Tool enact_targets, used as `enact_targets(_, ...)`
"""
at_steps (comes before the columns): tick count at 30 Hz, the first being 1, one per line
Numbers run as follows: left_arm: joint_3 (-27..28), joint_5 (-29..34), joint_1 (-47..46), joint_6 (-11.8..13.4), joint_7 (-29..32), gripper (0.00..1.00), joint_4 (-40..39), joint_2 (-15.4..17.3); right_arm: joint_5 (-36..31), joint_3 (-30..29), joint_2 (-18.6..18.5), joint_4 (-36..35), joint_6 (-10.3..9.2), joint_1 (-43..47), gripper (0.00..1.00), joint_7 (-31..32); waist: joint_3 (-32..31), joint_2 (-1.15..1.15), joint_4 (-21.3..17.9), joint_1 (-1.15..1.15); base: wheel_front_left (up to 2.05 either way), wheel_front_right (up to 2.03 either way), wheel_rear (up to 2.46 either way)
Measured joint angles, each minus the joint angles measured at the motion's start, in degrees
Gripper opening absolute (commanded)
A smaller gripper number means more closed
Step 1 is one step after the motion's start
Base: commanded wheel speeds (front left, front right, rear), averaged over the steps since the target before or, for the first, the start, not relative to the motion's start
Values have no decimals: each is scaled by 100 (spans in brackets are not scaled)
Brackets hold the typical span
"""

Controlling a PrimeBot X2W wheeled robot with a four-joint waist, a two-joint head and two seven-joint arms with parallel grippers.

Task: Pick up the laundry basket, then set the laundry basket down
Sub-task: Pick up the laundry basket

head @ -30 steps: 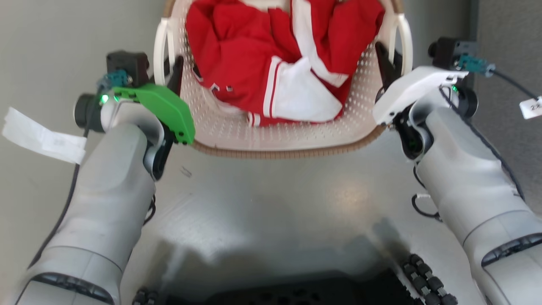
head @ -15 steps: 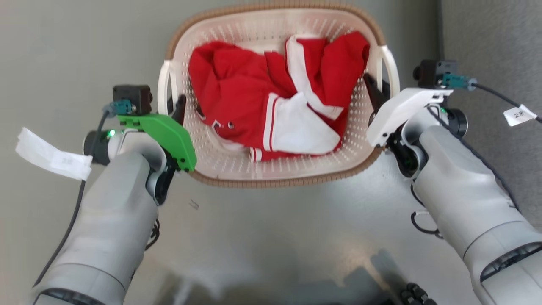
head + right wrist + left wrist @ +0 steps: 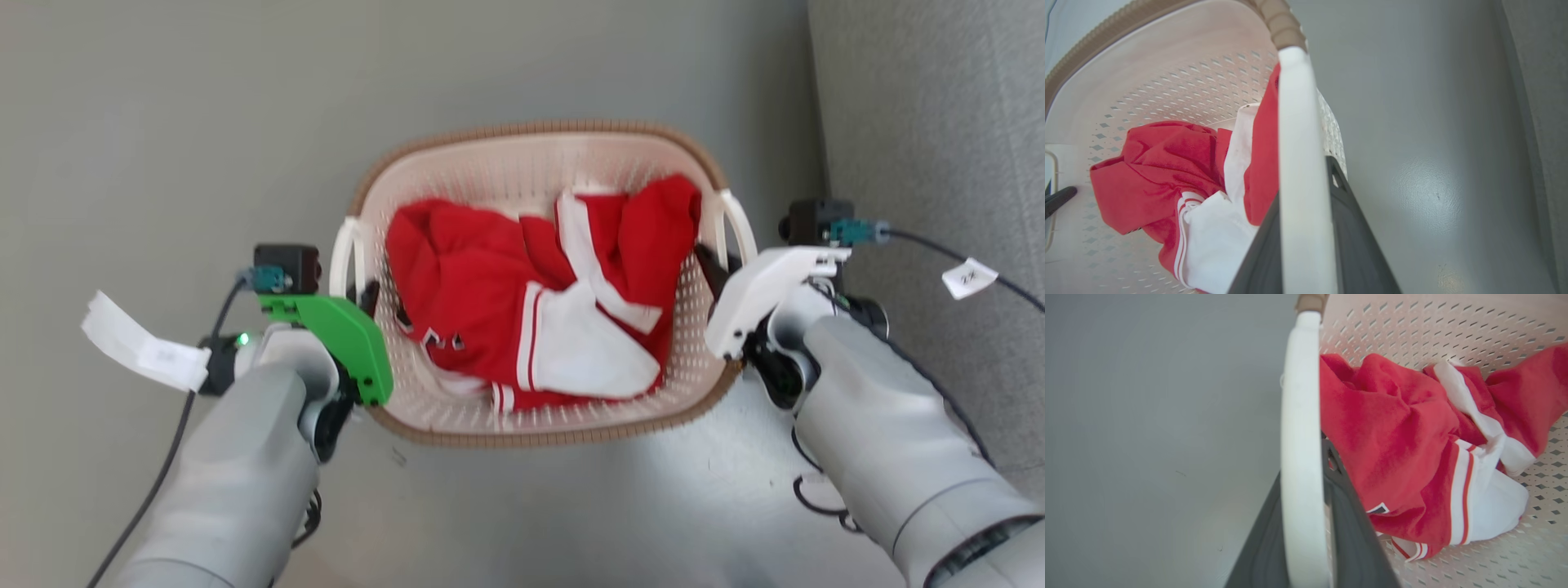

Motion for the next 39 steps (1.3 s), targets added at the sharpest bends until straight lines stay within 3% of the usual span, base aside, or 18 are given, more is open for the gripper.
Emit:
enact_targets(23, -548, -771, 1116, 1, 583, 0, 27, -13, 441, 546, -1, 230, -52, 938, 0, 767, -1691, 0, 215, 0, 0, 0, 0)
enact_targets(39, -781, -1053, 1597, 1, 748, 0, 48, 1, 727, 723, 2, 246, -52, 1454, 0, 957, -2758, 0, 168, 0, 0, 0, 0)
